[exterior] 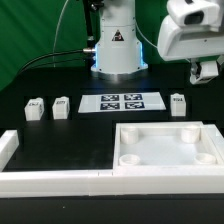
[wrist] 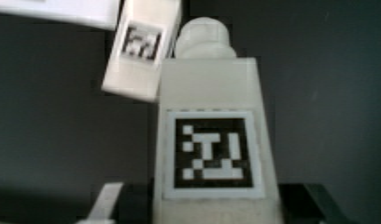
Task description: Assemble one leg
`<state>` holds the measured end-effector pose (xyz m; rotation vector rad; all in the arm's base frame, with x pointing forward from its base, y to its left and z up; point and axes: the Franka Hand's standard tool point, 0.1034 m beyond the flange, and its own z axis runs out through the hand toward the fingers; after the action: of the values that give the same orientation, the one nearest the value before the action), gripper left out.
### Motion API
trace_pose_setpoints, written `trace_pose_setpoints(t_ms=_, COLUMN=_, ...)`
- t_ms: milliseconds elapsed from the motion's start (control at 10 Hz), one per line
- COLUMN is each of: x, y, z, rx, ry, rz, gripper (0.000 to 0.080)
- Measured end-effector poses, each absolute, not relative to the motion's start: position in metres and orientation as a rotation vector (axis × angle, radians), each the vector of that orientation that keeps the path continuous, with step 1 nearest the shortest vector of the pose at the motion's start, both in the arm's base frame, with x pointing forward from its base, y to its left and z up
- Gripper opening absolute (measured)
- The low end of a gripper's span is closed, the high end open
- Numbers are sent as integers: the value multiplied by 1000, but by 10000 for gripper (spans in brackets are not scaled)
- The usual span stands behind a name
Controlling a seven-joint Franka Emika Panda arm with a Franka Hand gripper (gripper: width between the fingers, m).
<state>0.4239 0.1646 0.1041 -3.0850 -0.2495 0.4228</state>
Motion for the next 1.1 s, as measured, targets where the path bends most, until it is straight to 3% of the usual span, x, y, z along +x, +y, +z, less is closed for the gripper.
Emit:
trace_pose_setpoints(t_ms=200, x=435, y=159, z=110, rx=-3091, ry=-233, rz=167, gripper=294)
trace_pose_setpoints(t_ms=500, x=466, y=144, z=125, rx=-2977, ry=-164, rz=-519, gripper=294)
trace_pose_setpoints(t_ms=900, x=514, y=113, z=153, rx=-2994, ry=-283, rz=-612, gripper=294)
trace_pose_setpoints(t_ms=1100, x=510, y=113, z=149, rx=-2997, ry=-292, rz=-600, gripper=294)
